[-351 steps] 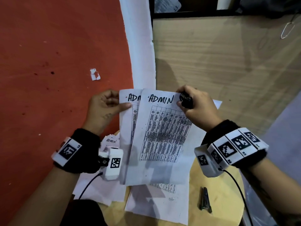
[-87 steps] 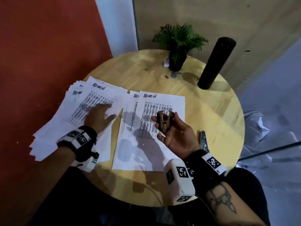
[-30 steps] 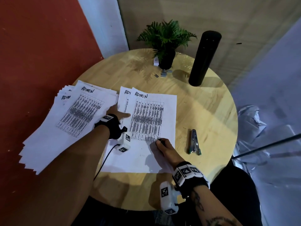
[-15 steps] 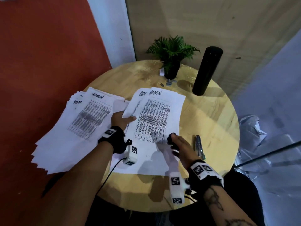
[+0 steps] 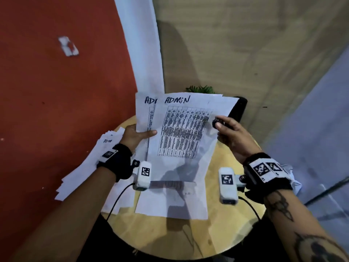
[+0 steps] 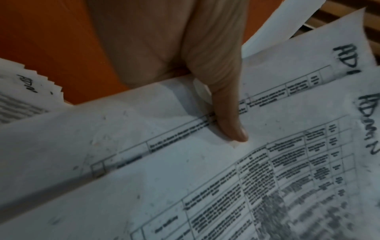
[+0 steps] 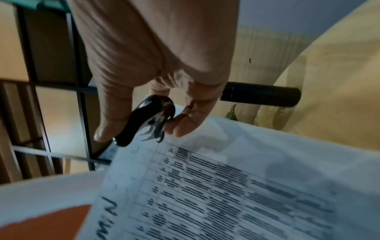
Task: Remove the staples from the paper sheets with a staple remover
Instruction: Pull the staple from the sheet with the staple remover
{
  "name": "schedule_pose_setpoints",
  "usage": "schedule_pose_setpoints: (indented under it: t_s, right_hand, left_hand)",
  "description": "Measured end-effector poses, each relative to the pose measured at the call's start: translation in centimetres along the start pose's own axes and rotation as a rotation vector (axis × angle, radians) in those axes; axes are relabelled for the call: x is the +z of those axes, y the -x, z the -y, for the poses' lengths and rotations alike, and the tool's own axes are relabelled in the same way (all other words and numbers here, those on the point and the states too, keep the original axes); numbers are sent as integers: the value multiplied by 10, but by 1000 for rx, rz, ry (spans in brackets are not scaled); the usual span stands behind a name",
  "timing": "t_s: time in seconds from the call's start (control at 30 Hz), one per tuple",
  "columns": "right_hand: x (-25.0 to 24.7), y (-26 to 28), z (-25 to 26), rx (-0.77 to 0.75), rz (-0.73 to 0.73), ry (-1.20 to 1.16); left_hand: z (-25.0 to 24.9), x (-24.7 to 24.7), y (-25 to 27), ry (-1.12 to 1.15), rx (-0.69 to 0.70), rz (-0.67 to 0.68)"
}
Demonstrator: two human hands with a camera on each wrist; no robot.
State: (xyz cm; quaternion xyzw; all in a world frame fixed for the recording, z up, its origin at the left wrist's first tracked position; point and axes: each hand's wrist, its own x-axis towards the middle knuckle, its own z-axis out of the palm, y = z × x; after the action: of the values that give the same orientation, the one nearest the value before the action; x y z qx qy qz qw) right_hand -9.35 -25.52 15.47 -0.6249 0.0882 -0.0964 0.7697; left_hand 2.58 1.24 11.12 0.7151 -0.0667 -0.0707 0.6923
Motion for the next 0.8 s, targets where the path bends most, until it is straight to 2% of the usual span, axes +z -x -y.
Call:
schedule_pose_setpoints:
  t_s: [0.17,0.33,0.43,0.53,0.6,0.67,0.7,0.73,0.8]
  right_hand:
    - [1,8,40,-80,96,-270]
    - [3,16,61,-101,198,-241]
    - [6,20,73,-157,224,-196]
    - [10,29,82,-194,266,-172]
    - [11,37,87,-214,294,-166]
    - [11,43,90,-233,311,-159]
    - [11,46,93,-240,314,-160]
    - [10,49,94,-248,318,-161]
    - [7,54,96,-260,310,-172]
  left_hand:
    - [-29,-9,11,41,2,80]
    - [-45,-17,13,36,-5,84]
    - [-73,-14,19,24,95,85]
    - [-114,-5,25,131,306,-57]
    - [-144,2,33,-38,492,-159]
    - [-174,9,48,-459,703,-209]
    - [-187,12,56,-683,749,-219]
    - [-197,17,63,-843,745,-184]
    - [-208,23,71,-907,673,-38]
